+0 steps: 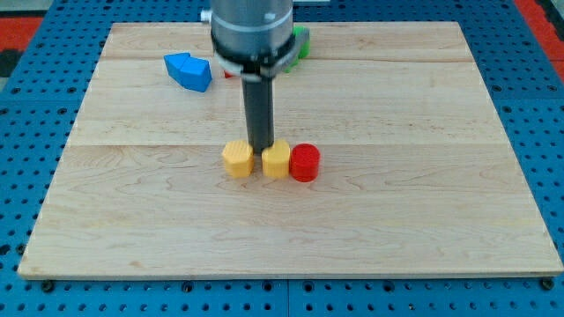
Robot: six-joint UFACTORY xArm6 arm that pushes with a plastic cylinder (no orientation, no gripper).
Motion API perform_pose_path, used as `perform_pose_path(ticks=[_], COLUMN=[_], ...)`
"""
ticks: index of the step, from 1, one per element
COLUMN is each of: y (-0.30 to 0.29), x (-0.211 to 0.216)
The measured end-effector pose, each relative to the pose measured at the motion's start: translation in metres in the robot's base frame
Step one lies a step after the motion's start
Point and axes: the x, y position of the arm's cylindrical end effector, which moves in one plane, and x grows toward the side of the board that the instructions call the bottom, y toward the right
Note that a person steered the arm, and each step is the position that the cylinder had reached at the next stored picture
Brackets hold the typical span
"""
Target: Place the red circle diagonal to the yellow heart
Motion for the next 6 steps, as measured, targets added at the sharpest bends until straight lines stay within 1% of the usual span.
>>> perform_pose_path(ticks=[1,2,3,4,5,6], y=[0.017,0.05,0.11,0.117,0.087,0.16], x=[-0.005,-0.022,0.044,0.052,0.106,0.138])
